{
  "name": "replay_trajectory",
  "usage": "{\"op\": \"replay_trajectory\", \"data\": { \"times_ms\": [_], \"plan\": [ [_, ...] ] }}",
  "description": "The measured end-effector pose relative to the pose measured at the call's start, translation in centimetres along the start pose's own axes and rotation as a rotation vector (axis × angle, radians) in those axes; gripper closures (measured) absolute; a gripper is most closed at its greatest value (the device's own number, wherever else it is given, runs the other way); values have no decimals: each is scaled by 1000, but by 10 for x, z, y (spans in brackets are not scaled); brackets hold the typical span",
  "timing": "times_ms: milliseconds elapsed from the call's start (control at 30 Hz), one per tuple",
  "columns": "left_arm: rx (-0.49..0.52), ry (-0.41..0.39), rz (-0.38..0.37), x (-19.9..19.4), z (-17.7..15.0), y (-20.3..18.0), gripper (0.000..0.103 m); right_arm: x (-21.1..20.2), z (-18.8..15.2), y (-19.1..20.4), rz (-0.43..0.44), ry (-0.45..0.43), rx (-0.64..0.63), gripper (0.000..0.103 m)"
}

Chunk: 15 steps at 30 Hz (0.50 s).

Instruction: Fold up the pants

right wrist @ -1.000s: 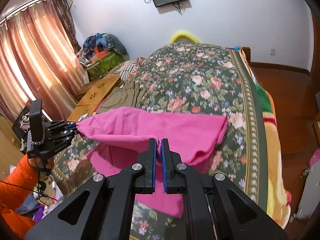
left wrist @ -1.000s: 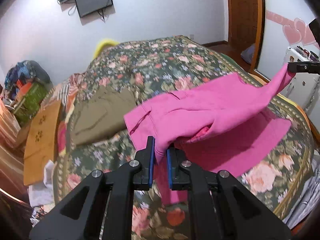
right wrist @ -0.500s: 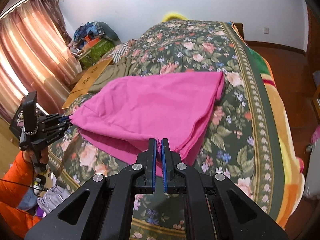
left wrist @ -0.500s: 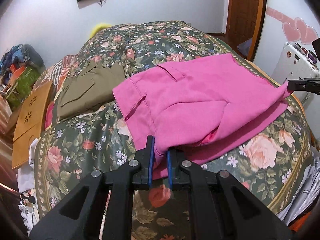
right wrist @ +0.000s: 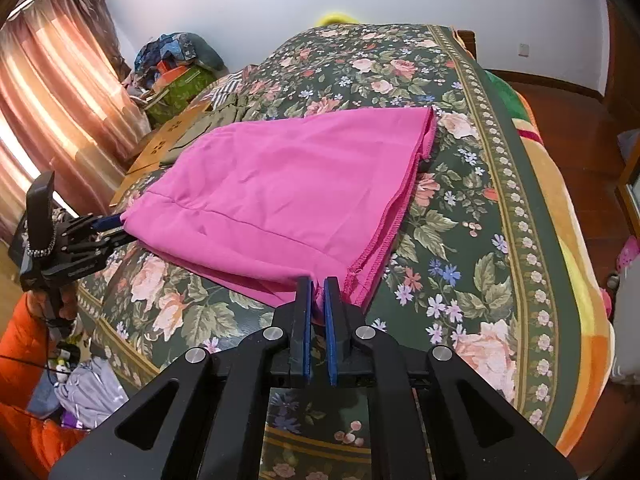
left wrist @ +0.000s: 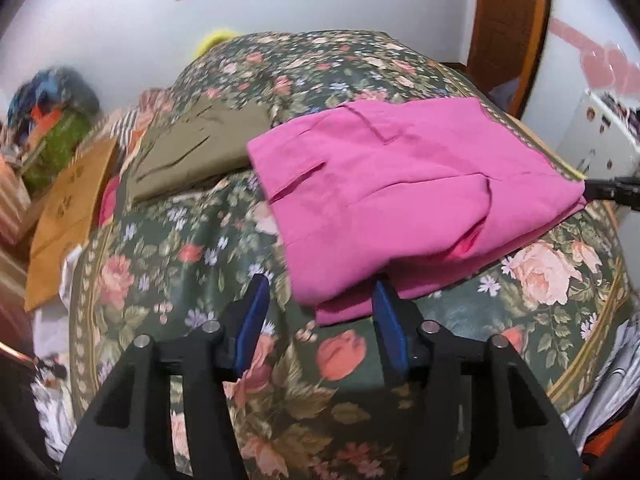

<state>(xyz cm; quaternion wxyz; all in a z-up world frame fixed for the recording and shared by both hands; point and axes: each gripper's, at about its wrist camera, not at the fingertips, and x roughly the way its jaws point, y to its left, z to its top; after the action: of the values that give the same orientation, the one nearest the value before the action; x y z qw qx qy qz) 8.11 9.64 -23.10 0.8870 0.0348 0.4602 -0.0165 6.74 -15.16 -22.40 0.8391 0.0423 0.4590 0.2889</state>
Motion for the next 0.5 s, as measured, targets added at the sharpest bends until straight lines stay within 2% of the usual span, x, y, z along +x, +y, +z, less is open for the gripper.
{"op": "replay_trajectory", "data": {
  "times_ms": [200,400,500],
  "plan": [
    [-59,9,46,-11,-8,24,50,-9,-1,-6,-35,-17,5,96],
    [-108,-47,29,-32,8,36,50,-24,2,-19,-138,-34,14,95],
    [-102,-74,8,-37,23,30,50,-34,9,-23,-151,-60,25,95]
  ]
}}
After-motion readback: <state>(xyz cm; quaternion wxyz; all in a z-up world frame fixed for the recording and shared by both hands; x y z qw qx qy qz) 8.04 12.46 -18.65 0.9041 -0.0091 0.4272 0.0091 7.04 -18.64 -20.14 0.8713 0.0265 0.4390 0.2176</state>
